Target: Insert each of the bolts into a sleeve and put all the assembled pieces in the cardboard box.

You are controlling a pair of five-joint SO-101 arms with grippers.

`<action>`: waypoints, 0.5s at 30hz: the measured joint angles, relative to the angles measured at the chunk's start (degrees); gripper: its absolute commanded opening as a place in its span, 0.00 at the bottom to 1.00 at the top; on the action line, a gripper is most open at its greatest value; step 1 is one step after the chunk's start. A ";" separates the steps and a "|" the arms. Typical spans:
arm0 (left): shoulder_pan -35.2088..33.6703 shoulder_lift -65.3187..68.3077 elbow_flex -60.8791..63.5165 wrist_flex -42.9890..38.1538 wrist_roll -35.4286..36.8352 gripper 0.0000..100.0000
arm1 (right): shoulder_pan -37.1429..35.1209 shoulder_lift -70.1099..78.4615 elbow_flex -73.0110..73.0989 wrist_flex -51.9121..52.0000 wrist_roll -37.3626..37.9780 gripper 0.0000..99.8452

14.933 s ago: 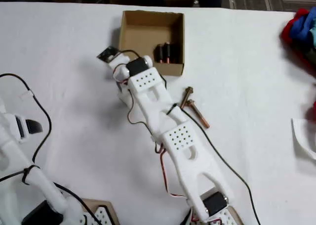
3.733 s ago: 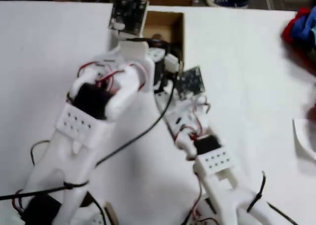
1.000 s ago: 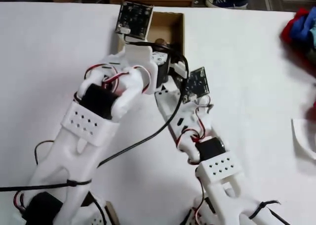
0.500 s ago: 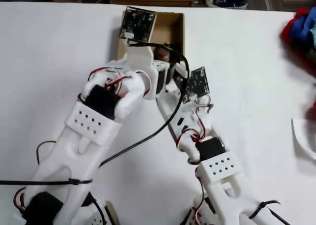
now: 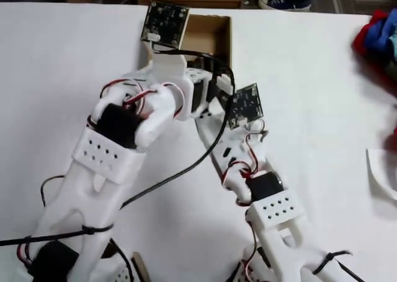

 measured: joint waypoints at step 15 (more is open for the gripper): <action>-28.31 0.00 12.13 3.78 -17.14 0.16 | 8.97 35.78 -45.80 31.74 0.00 0.02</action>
